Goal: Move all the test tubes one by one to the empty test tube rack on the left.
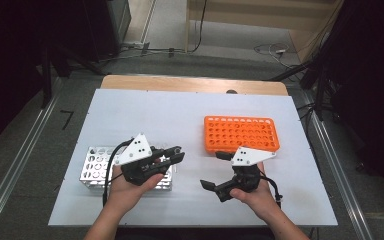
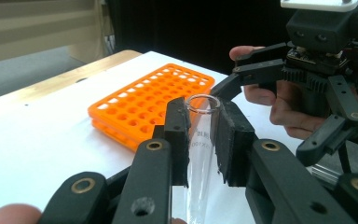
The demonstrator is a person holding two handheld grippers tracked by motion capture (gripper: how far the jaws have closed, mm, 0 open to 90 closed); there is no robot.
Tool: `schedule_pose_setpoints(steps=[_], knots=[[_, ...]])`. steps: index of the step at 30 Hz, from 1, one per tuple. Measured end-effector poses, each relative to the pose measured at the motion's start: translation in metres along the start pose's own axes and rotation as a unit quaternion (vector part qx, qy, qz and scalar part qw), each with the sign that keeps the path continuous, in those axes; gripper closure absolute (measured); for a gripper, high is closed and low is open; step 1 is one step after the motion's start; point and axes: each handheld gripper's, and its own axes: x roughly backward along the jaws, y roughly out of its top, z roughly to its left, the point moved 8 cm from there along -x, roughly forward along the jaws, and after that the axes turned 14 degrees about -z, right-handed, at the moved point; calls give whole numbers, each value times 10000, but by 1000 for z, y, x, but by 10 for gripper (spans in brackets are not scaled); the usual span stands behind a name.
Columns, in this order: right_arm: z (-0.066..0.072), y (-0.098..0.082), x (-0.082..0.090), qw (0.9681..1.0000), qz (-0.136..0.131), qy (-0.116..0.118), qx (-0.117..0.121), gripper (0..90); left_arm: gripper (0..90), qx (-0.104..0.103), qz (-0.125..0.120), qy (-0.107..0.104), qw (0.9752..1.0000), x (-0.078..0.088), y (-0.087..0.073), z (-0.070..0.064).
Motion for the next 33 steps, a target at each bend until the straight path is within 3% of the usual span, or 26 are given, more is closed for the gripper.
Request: schedule_pose_setpoints(steps=[13,33], knots=[[-27,-2,13,9993,-126,-324,-147,0,762,83,-240,562,9981,36,15,39],[-45,-4,23,9980,-145,-601,-145,0,763,128,-344,1438,9889,72,10,87]])
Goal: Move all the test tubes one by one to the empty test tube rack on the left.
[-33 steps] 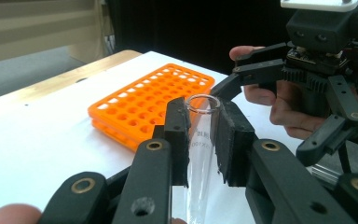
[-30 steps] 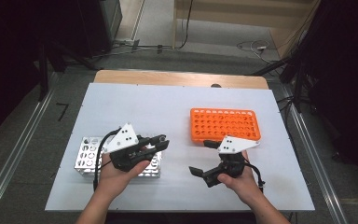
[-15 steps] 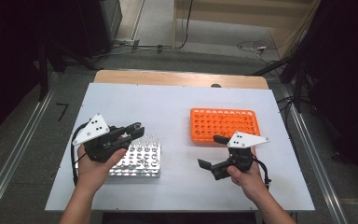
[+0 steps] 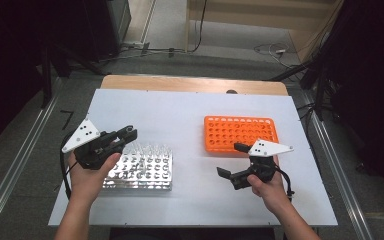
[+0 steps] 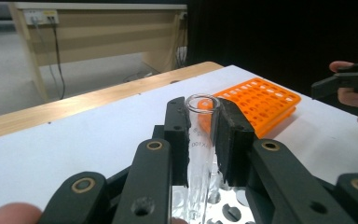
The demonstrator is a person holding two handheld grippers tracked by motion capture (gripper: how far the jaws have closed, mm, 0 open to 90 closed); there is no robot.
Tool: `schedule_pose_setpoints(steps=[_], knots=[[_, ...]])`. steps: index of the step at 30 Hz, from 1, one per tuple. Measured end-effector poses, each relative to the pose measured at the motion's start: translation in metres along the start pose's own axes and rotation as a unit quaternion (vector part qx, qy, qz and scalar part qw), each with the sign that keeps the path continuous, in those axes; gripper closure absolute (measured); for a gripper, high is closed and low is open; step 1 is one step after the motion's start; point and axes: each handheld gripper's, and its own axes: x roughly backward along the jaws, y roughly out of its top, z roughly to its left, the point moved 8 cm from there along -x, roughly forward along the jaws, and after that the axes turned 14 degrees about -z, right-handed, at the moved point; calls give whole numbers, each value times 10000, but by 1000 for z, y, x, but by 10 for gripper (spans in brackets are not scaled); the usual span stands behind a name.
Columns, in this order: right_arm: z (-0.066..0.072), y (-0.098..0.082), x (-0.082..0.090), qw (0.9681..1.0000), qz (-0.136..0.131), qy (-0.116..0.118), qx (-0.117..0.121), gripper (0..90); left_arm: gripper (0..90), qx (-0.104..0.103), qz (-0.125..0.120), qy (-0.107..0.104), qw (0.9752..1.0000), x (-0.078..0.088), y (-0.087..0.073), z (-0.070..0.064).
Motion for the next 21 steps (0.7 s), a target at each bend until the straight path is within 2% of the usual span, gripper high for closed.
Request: schedule_pose_setpoints(steps=[3,10,21], knots=[[-1,0,0,10000,-3,-24,10,0,763,-92,48,183,9998,1,-3,6],[-5,0,2,10000,-12,-82,-8,0,763,41,13,472,9989,3,-9,18],[-6,-2,1,9999,22,-119,-18,0,762,104,197,581,9981,-5,-29,22]])
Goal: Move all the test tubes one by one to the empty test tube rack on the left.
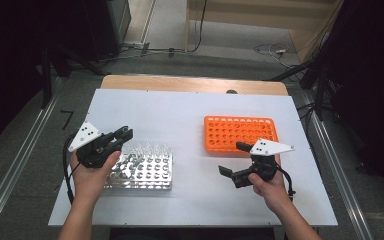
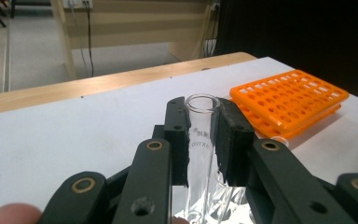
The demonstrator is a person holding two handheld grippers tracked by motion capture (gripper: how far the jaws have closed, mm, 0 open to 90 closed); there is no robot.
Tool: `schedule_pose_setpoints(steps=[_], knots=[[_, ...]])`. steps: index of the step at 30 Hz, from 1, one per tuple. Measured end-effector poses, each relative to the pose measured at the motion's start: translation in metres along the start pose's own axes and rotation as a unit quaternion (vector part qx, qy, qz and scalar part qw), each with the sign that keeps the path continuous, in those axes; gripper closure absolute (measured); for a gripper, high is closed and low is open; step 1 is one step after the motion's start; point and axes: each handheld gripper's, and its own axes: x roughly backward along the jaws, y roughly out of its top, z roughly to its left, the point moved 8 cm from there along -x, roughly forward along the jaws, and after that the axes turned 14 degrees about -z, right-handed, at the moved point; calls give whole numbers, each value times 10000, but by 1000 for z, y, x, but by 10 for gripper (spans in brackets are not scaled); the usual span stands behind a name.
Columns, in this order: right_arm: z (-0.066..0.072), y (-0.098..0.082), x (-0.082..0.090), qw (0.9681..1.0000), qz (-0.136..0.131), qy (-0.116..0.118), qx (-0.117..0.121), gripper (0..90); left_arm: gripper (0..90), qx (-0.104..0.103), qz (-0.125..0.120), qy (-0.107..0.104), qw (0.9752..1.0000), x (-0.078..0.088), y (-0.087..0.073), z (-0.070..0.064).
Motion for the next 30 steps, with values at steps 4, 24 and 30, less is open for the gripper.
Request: schedule_pose_setpoints(steps=[4,24,30], knots=[[-1,-1,0,10000,10,-17,-2,0,763,-18,73,-3,10000,-1,-4,0],[-8,-3,2,9999,27,-111,7,0,760,-29,725,-22,9974,-5,-24,1],[-9,-4,2,9999,32,-132,19,0,751,-56,928,35,9957,-4,-26,0]])
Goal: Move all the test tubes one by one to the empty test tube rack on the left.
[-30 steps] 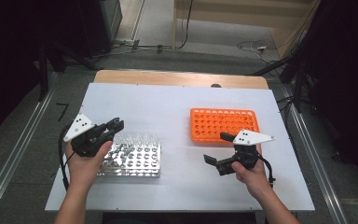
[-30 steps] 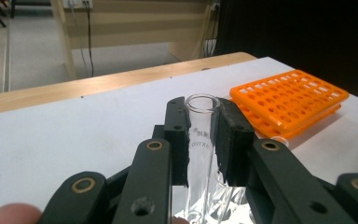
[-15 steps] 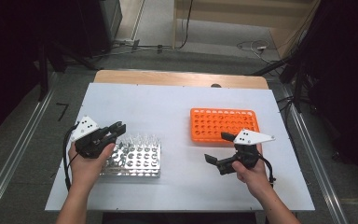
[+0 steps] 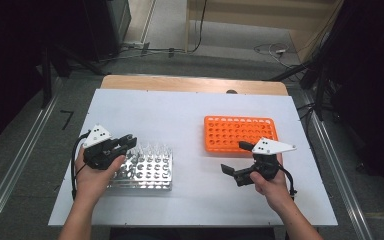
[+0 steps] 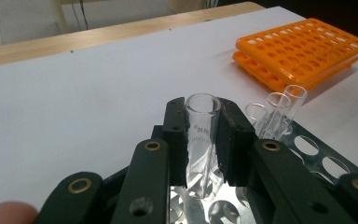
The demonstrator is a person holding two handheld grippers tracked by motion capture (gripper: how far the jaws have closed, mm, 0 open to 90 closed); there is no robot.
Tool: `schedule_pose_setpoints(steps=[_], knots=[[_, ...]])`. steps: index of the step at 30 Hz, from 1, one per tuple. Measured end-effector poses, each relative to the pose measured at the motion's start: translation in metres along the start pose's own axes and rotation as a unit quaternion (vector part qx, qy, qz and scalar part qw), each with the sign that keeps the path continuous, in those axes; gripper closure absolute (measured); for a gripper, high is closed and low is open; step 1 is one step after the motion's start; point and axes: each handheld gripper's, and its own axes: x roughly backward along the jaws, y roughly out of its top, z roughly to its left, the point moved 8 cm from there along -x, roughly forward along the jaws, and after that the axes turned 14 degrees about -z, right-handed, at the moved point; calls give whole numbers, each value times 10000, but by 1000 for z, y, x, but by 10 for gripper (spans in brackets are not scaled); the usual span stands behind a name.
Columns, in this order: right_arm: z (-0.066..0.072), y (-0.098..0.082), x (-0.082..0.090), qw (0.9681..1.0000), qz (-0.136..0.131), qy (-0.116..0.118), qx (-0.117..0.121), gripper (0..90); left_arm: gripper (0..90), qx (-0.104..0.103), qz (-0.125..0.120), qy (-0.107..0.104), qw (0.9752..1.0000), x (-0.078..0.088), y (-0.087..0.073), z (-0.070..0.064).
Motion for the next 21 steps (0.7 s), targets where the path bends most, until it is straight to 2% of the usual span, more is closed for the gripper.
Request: schedule_pose_setpoints(steps=[6,9,13,15,17,20,21], knots=[[-3,0,3,10000,-16,-66,-21,0,722,73,67,-24,9999,2,-1,1],[-4,1,4,10000,-40,-86,-30,0,756,-44,144,-99,9998,3,-1,-2],[-5,1,5,9999,-43,-105,-27,0,759,-166,190,-110,9996,3,-1,-6],[-5,1,5,9999,-43,-108,-27,0,747,-109,191,-134,9997,3,-1,-6],[-5,2,6,9999,-47,-115,-23,0,690,-54,178,-100,9998,3,-1,-4],[-6,2,8,9999,-55,-132,-32,0,629,108,59,-134,9998,6,2,-3],[-7,2,9,9999,-66,-146,-35,0,601,133,6,-64,9999,7,3,-1]])
